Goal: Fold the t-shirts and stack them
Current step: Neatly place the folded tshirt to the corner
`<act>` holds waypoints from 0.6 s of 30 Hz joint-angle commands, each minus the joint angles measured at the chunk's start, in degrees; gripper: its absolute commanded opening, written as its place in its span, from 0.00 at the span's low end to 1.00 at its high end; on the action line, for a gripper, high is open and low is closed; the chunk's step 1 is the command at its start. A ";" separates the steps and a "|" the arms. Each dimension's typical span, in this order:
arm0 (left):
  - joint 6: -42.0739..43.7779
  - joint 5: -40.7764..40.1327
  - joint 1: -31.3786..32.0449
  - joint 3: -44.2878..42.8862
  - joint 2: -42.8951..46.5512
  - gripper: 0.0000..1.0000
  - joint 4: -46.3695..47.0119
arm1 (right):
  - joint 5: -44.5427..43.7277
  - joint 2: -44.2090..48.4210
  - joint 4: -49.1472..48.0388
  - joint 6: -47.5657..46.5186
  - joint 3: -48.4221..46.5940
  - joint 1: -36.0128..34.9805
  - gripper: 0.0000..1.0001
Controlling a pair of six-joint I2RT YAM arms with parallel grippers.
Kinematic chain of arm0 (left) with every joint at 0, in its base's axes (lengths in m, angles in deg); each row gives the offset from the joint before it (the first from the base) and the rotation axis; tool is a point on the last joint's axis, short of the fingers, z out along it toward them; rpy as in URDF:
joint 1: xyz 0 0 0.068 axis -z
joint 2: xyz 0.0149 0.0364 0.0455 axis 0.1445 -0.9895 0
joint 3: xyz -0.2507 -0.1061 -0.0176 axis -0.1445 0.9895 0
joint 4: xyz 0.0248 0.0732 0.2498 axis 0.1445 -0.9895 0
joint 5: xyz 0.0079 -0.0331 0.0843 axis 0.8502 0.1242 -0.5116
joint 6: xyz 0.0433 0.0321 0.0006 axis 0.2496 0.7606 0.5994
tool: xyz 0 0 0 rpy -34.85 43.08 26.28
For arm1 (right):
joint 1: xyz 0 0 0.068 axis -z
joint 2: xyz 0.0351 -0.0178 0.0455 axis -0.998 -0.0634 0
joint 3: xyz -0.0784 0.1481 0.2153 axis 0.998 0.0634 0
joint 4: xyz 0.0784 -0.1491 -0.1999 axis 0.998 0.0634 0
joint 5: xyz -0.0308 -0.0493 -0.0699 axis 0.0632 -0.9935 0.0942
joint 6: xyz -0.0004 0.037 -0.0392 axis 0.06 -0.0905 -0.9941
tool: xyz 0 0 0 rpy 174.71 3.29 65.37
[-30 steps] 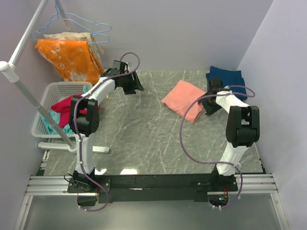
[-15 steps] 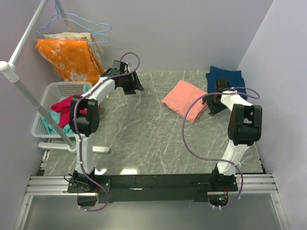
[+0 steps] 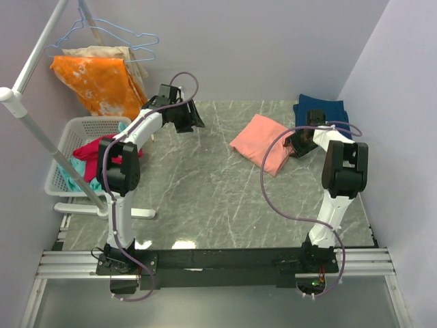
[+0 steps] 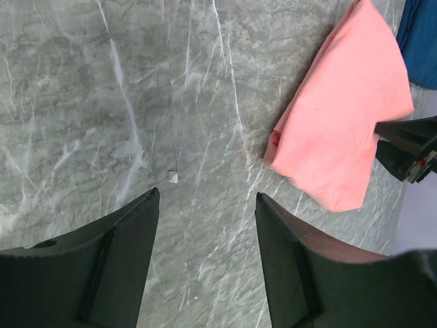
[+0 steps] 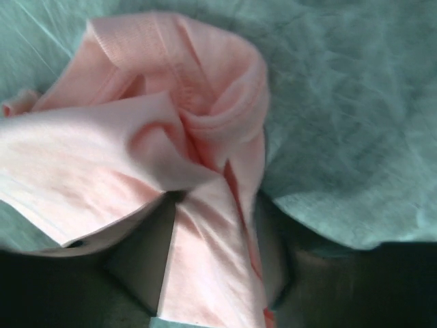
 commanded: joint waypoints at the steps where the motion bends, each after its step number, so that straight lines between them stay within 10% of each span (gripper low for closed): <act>1: 1.68 0.54 0.03 -1.92 3.50 0.64 0.19 | 3.80 -4.20 0.59 -0.94 -2.10 0.00 0.48; 8: 1.77 0.45 -0.06 -1.75 4.11 0.64 0.10 | 2.84 -6.22 3.49 -2.26 -6.23 0.00 0.00; 18: 1.50 0.63 -0.15 -0.96 4.64 0.64 0.36 | -5.05 -9.38 8.06 -6.12 -22.02 0.09 0.00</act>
